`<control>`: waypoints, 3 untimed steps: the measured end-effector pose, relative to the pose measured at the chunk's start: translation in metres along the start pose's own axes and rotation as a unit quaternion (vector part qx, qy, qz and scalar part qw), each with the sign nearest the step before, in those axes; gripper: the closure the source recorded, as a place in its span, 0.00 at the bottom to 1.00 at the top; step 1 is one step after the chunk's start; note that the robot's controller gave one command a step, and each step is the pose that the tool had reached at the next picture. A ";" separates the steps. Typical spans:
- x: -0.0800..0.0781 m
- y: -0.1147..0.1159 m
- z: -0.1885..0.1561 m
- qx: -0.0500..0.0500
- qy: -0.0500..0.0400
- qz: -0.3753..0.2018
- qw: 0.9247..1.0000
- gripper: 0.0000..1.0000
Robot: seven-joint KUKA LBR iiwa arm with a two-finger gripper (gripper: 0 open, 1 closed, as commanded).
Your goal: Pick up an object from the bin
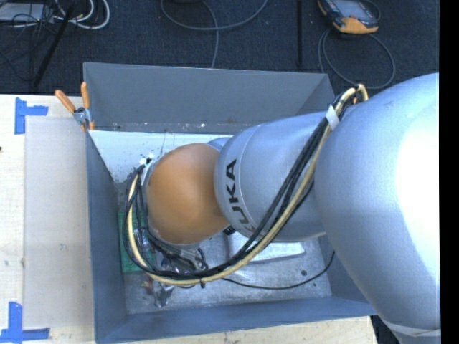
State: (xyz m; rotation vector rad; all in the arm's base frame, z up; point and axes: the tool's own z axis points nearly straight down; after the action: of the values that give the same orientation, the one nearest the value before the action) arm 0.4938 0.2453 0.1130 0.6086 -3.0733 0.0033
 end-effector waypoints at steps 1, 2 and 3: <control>0.025 -0.017 -0.004 0.000 -0.002 -0.125 0.992 0.00; 0.017 -0.023 0.041 -0.001 -0.010 -0.105 0.994 0.00; 0.019 -0.023 0.041 -0.001 -0.006 -0.103 0.995 1.00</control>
Offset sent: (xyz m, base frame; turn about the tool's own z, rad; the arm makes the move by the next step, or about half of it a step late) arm -0.0156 -0.0253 0.0057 -0.2510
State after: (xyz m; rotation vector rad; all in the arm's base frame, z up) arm 0.4841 0.2169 0.0720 0.9265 -3.0040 -0.0034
